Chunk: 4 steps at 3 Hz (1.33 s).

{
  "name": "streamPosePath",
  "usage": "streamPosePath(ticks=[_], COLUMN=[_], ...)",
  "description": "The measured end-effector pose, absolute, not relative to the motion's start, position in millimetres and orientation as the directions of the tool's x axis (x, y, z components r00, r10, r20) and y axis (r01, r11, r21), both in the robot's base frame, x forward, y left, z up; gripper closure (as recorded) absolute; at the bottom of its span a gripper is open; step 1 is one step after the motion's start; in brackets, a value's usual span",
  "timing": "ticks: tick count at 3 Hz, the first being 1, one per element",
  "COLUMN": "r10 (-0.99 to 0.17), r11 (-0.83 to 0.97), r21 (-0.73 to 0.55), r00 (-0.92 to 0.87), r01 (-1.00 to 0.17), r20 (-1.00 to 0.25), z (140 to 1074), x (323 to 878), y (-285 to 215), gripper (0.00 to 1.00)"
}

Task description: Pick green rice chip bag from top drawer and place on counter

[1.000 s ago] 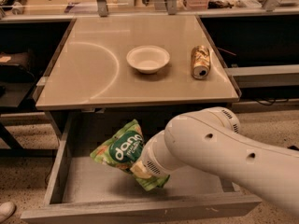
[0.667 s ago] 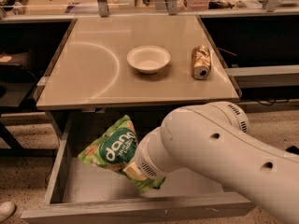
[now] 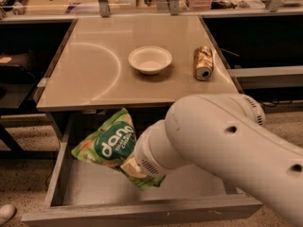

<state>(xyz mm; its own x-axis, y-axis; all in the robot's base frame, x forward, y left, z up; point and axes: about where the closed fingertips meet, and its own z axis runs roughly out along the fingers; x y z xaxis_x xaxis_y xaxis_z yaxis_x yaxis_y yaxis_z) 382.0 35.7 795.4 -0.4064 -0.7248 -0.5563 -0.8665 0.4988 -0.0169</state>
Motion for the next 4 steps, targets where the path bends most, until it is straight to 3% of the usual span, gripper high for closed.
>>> streamPosePath(ticks=[2, 4], r10=[-0.695, -0.696], r11=[0.479, 0.407], r21=[-0.083, -0.024], r00=[-0.320, -0.293], r01=[-0.874, -0.913], r20=[-0.644, -0.656], z=[888.4, 898.3], x=[416.1, 482.8], y=[70.7, 127.2], gripper=[1.00, 1.00])
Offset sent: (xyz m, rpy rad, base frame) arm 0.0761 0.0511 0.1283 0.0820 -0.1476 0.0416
